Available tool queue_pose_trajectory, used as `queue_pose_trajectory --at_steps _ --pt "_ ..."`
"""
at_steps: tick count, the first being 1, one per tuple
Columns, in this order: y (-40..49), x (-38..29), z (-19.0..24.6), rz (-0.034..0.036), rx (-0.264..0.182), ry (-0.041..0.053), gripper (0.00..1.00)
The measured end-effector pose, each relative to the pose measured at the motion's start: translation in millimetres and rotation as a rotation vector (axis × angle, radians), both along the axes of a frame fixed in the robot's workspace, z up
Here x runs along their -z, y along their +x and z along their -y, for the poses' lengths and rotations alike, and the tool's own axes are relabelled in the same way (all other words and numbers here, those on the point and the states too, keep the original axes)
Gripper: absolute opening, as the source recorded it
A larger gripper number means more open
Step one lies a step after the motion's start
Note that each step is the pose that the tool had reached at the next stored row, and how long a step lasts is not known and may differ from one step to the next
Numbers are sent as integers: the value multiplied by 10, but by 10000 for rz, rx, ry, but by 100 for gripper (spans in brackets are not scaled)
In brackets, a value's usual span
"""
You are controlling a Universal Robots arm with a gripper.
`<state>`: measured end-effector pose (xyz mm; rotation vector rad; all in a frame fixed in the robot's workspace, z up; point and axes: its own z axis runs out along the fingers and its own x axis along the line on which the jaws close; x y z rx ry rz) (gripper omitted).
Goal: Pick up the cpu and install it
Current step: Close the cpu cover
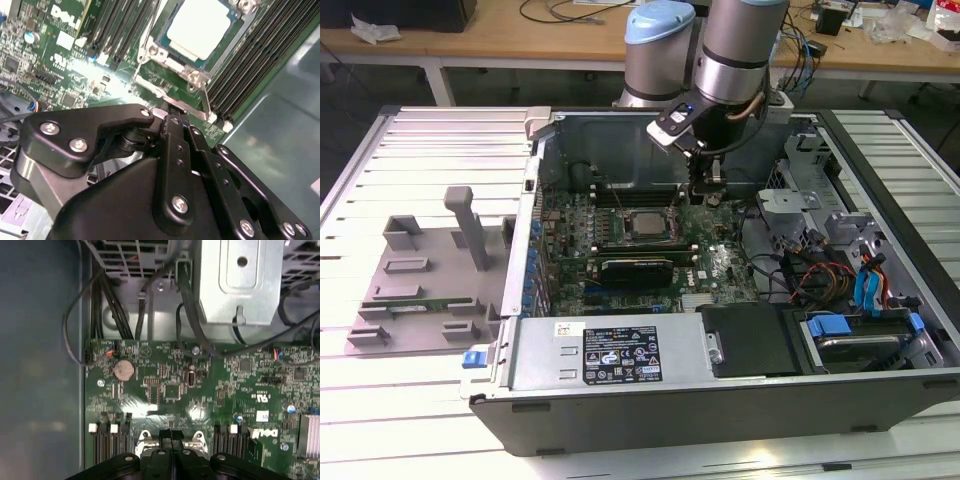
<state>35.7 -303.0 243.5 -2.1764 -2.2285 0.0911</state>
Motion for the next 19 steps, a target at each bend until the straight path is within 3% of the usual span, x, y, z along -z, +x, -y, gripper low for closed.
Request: queue_pose_trajectory --at_steps 7,9,13,14,19 --pt "-206 17 16 0 -3 8 11" --pt "-306 56 18 1 -6 14 11" --pt "-509 209 18 1 -6 20 11" --pt "-598 251 19 0 -7 19 11" --pt "-723 298 19 0 -8 22 11"
